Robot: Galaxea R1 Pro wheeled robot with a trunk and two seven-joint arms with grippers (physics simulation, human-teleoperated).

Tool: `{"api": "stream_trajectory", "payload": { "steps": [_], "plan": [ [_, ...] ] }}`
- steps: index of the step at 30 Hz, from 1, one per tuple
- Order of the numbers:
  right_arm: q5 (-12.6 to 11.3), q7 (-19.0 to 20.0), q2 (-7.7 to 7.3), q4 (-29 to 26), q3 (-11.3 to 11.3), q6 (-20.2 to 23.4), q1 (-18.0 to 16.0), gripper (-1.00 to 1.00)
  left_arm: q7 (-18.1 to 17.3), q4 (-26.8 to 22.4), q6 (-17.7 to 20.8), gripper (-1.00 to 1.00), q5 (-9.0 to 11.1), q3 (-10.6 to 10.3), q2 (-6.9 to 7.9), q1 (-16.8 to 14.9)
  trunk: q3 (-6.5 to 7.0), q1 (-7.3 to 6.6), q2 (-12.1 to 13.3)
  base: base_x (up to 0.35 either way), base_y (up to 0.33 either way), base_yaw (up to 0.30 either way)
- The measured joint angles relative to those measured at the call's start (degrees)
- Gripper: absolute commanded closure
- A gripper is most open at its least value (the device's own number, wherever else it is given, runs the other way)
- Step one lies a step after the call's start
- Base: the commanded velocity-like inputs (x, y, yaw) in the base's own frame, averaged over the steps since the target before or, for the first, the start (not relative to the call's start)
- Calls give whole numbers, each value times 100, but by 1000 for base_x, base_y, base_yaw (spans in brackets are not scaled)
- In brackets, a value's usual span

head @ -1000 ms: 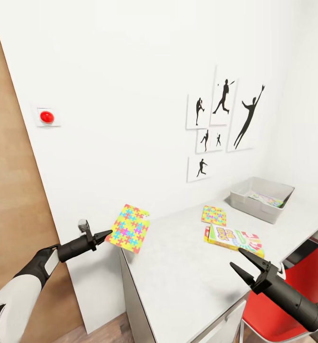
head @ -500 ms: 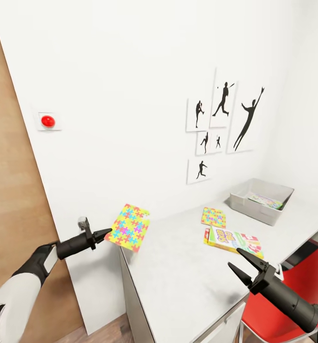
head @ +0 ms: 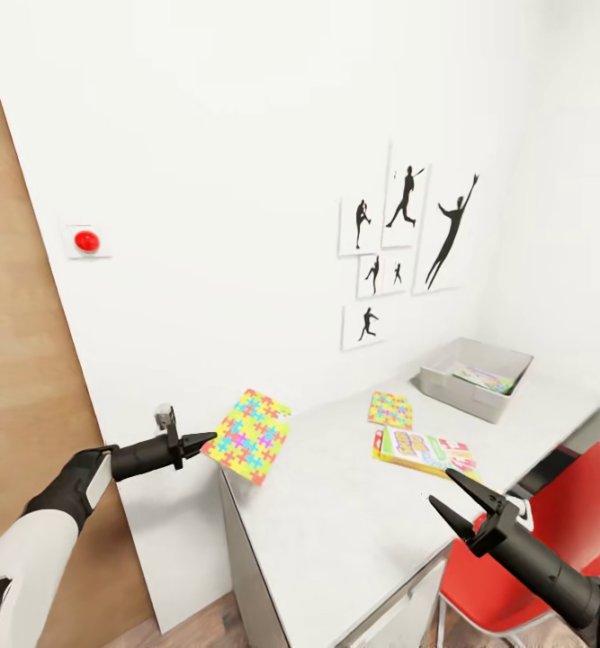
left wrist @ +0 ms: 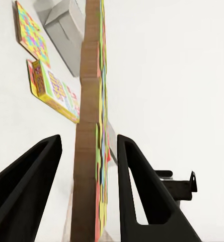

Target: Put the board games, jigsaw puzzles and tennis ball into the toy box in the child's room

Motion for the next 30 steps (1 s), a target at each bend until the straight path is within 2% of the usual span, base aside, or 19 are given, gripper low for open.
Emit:
{"api": "stream_trajectory", "payload": {
  "steps": [6, 11, 17, 26, 30],
  "plan": [
    [8, -8, 21, 3, 30, -13, 0, -100, -2, -4, -2, 100, -1, -1, 17, 0, 136, -133, 241, -12, 0, -225],
    [10, -15, 29, 3, 44, -19, 0, -100, -26, -193, 5, 100, 7, -23, 19, 0, 249, -243, 441, -1, 0, -227],
    [318, -39, 34, 3, 40, -13, -40, -100, -99, -236, 4, 100, 5, -45, 15, 0, 386, -373, 682, -101, 0, -227],
    [377, -45, 99, 6, 25, -17, -43, -100, -106, -238, 3, 100, 5, -45, 19, 0, 591, -572, 1044, -41, 0, -227],
    [378, -50, 112, 11, 30, -18, -43, -100, -107, -238, 4, 100, 7, -38, 64, 0, 681, -660, 1204, -1, 0, -225]
  ]
}}
